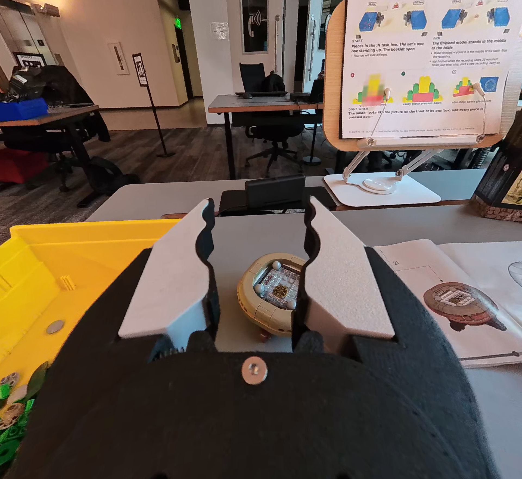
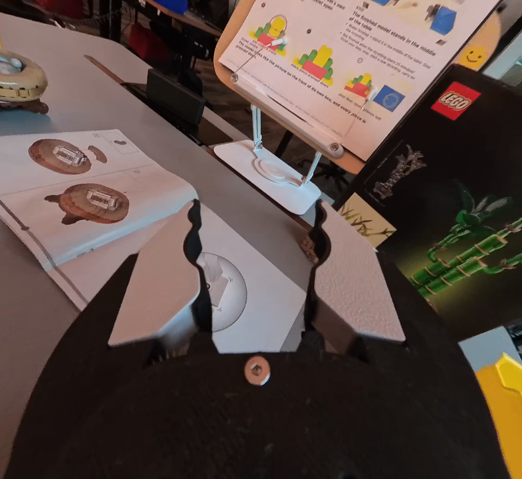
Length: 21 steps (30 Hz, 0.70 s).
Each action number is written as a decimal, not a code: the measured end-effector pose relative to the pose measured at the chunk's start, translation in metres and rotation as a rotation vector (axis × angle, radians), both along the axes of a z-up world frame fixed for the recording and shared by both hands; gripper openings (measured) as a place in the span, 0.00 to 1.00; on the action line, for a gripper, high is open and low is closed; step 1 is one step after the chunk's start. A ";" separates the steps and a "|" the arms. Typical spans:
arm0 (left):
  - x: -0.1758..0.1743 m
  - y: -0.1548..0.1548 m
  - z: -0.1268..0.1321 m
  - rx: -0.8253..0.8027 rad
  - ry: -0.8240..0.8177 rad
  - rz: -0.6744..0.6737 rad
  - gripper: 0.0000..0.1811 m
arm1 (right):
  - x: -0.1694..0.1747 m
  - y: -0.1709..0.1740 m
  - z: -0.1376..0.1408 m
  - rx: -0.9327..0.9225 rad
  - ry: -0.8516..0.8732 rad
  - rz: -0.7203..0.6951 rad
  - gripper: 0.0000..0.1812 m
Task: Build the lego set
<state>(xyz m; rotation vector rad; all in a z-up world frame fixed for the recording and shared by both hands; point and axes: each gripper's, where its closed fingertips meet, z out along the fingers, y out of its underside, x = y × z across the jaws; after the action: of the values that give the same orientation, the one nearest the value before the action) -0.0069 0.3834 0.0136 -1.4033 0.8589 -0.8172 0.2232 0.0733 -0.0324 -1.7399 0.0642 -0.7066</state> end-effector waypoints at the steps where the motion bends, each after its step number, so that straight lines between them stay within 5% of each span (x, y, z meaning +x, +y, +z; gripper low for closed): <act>1: 0.000 0.000 0.000 0.001 0.001 0.000 0.34 | 0.001 0.001 -0.004 -0.020 0.003 -0.008 0.44; 21: 0.000 0.002 -0.003 -0.011 0.011 0.010 0.35 | 0.007 0.000 -0.020 -0.111 -0.023 -0.032 0.30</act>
<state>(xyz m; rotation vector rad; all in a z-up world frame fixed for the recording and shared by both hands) -0.0071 0.3854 0.0101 -1.4219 0.8567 -0.8081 0.2300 0.0736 -0.0522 -1.8399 0.0376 -0.7662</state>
